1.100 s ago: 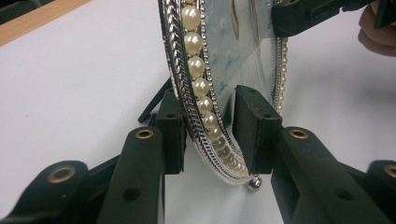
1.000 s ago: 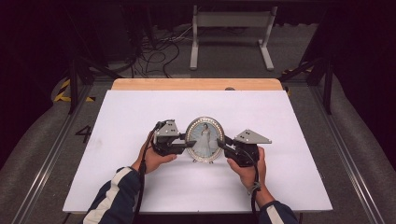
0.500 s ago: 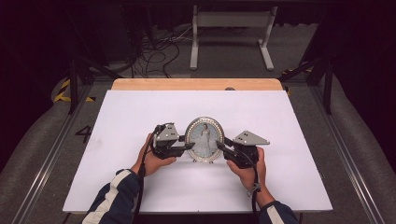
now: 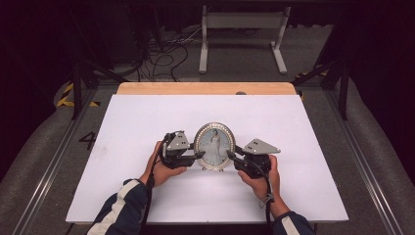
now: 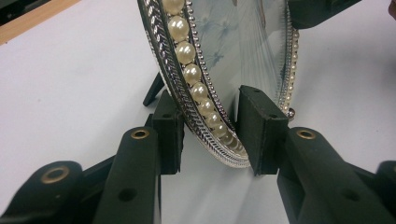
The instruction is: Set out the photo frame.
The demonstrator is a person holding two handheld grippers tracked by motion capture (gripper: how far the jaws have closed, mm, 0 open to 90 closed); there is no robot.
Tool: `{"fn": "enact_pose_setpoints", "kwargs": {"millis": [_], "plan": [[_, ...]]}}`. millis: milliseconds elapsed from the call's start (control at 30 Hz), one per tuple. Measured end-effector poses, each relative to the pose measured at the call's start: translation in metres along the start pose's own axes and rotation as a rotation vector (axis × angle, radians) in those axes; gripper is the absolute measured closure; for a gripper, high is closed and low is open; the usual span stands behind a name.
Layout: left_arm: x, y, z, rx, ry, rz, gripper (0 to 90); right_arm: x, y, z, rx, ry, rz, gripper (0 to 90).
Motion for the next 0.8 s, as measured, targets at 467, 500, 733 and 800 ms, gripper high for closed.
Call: {"fn": "enact_pose_setpoints", "kwargs": {"millis": [467, 500, 733, 800], "plan": [[-0.001, -0.005, -0.002, 0.028, 0.013, 0.046, 53.6, -0.002, 0.0, -0.004, -0.068, 0.0, 0.004, 67.1], [-0.002, -0.006, -0.002, 0.033, 0.016, 0.049, 52.1, -0.003, 0.0, -0.004, -0.073, -0.001, -0.001, 66.8], [-0.003, -0.01, -0.002, 0.067, 0.024, 0.069, 42.4, -0.007, -0.001, -0.006, -0.099, 0.012, -0.003, 62.2], [-0.003, -0.01, -0.002, 0.074, 0.031, 0.075, 39.4, -0.008, -0.002, -0.006, -0.094, 0.008, -0.001, 58.4]]}}
Point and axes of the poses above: each handheld gripper's, and its own axes: x roughly forward along the jaws, z roughly out of its top, y roughly to its left, the point moved 7 cm from there along x, roughly forward along the jaws, and after that the axes turned 8 degrees about -x, right-handed, at the moved point
